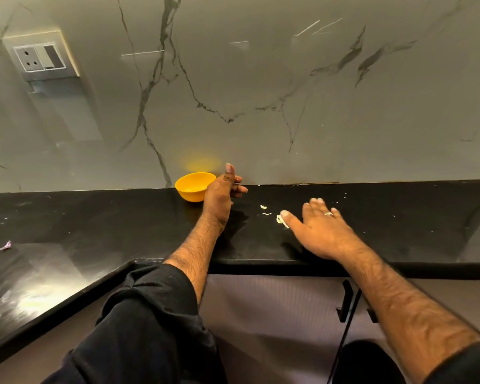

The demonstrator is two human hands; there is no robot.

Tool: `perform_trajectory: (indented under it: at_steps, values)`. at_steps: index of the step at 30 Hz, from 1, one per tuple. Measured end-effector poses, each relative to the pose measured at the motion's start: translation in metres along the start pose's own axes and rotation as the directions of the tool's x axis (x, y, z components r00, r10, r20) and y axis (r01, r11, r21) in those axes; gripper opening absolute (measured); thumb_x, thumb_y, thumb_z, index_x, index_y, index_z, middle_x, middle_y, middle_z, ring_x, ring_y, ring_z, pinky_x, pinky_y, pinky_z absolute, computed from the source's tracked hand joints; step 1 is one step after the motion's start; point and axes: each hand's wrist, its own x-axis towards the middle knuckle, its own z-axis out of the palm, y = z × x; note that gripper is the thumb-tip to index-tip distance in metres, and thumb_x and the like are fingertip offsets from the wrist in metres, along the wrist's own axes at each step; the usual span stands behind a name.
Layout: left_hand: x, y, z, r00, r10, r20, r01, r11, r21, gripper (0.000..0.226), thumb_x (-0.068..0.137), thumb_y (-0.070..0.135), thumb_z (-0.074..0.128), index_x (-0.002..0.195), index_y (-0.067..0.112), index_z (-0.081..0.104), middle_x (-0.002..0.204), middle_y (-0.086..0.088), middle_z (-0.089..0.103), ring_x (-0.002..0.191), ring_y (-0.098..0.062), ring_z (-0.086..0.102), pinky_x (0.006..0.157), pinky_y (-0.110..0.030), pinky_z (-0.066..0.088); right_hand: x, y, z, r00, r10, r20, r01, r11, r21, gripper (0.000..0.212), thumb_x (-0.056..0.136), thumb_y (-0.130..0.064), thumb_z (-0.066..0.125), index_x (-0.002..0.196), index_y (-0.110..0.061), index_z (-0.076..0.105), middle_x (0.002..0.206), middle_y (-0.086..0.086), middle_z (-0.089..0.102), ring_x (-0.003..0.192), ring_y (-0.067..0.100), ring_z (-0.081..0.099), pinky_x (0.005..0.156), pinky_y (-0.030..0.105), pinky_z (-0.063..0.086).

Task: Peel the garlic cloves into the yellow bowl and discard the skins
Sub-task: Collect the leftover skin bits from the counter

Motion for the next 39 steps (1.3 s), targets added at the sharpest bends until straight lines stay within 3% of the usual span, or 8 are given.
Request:
perform_trajectory:
  at_steps: [4,6,9,13,24,27,29,39]
  values:
    - [0.001,-0.001,-0.001,1.0,-0.012,0.002,0.012,1.0,0.002,0.078,0.088,0.08,0.038,0.108,0.014,0.072,0.099,-0.009,0.08,0.094,-0.025,0.071,0.086,-0.044,0.046,0.012,-0.006,-0.006,0.974,-0.204,0.103,0.171,0.949,0.264,0.096,0.091,-0.086,0.02,0.166,-0.026,0.027,0.174,-0.005,0.02,0.162,0.016,0.012,0.132,0.042,0.01]
    - [0.002,-0.002,-0.003,1.0,-0.012,-0.003,0.012,1.0,-0.002,0.077,0.088,0.08,0.038,0.107,0.014,0.072,0.099,-0.01,0.08,0.093,-0.024,0.071,0.086,-0.044,0.046,0.017,0.011,-0.014,0.983,-0.171,-0.068,0.184,0.878,0.443,0.071,0.1,-0.07,0.042,0.158,-0.03,0.045,0.165,-0.006,0.042,0.155,0.015,0.034,0.128,0.034,0.022]
    - [0.004,0.001,-0.004,1.0,-0.018,0.0,0.018,1.0,-0.019,0.078,0.089,0.079,0.038,0.109,0.013,0.072,0.102,-0.013,0.08,0.092,-0.023,0.07,0.084,-0.042,0.045,0.034,0.055,-0.025,0.944,0.075,-0.322,-0.003,0.976,0.218,0.065,0.107,-0.056,0.04,0.154,-0.012,0.047,0.165,0.012,0.04,0.155,0.027,0.033,0.126,0.043,0.027]
    - [0.004,0.0,-0.004,1.0,-0.016,0.0,0.016,1.0,-0.023,0.08,0.09,0.078,0.038,0.113,0.009,0.072,0.103,-0.015,0.08,0.091,-0.022,0.069,0.082,-0.041,0.045,0.053,0.066,-0.016,0.98,0.176,-0.09,-0.183,0.98,-0.077,0.095,0.1,-0.076,0.014,0.16,-0.005,0.032,0.174,0.018,0.016,0.163,0.029,0.007,0.131,0.051,0.009]
    - [0.008,-0.002,-0.001,1.0,-0.023,-0.008,0.023,1.0,-0.02,0.085,0.089,0.079,0.038,0.117,0.006,0.071,0.104,-0.015,0.079,0.093,-0.023,0.069,0.082,-0.041,0.043,0.025,0.024,-0.011,0.957,-0.264,0.117,0.266,0.964,-0.002,0.067,0.111,-0.055,0.026,0.169,-0.023,0.012,0.175,-0.009,0.003,0.158,0.003,-0.002,0.125,0.026,-0.002]
    - [0.007,-0.004,-0.002,1.0,-0.018,-0.009,0.017,1.0,-0.017,0.083,0.09,0.079,0.037,0.116,0.009,0.072,0.103,-0.013,0.08,0.094,-0.023,0.07,0.083,-0.041,0.043,0.028,0.014,-0.013,0.93,-0.359,0.075,0.336,0.917,0.215,0.05,0.109,-0.048,0.044,0.159,-0.04,0.041,0.165,-0.019,0.036,0.153,0.007,0.032,0.129,0.038,0.022]
    - [0.006,-0.005,-0.003,1.0,-0.018,-0.013,0.017,0.999,-0.029,0.082,0.09,0.079,0.037,0.116,0.009,0.072,0.103,-0.012,0.08,0.094,-0.023,0.07,0.083,-0.041,0.043,0.037,0.003,-0.016,0.914,-0.405,-0.03,0.397,0.875,0.277,0.038,0.105,-0.042,0.055,0.143,-0.042,0.059,0.141,-0.021,0.06,0.13,0.003,0.055,0.116,0.04,0.044]
    - [0.004,-0.002,-0.005,1.0,-0.006,0.0,0.006,1.0,-0.01,0.078,0.091,0.077,0.038,0.113,0.011,0.072,0.101,-0.01,0.08,0.094,-0.023,0.071,0.082,-0.041,0.043,0.048,-0.036,-0.018,0.821,-0.568,0.06,0.567,0.797,-0.21,0.041,0.105,-0.035,0.042,0.136,-0.03,0.068,0.115,-0.012,0.056,0.109,0.009,0.052,0.101,0.035,0.048]
